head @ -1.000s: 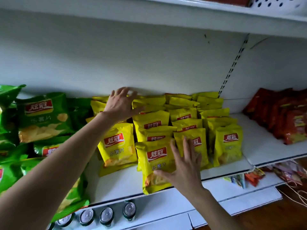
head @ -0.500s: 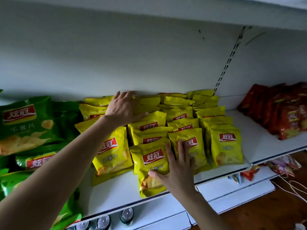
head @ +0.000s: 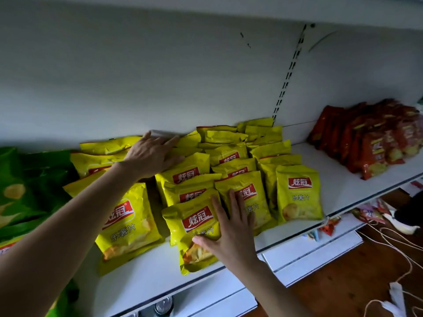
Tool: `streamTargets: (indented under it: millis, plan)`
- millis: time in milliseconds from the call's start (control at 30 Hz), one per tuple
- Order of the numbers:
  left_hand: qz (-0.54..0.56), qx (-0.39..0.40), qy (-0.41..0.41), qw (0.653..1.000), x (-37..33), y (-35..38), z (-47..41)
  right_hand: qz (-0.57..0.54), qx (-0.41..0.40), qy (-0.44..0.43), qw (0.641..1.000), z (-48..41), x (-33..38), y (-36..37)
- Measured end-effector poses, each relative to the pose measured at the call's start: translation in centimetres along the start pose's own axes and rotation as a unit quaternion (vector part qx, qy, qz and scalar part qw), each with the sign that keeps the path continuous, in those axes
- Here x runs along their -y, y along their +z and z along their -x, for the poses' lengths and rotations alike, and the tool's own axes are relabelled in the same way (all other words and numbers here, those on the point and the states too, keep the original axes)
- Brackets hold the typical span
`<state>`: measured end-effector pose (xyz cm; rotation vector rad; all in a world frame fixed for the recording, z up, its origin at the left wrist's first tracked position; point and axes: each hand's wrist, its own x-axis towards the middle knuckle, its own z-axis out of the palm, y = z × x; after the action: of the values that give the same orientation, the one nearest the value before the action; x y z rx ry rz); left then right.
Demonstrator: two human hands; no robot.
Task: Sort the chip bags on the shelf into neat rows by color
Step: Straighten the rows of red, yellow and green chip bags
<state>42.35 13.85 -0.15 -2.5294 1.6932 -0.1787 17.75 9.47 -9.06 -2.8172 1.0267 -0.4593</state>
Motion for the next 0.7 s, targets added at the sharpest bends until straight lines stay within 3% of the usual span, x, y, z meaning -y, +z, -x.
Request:
streamTargets:
  millis: [700]
  plan:
    - [0.079,-0.020,-0.004,0.997,-3.8,0.0,-3.8,-0.004,-0.029,-0.015,0.999,-1.4,-5.0,-0.4]
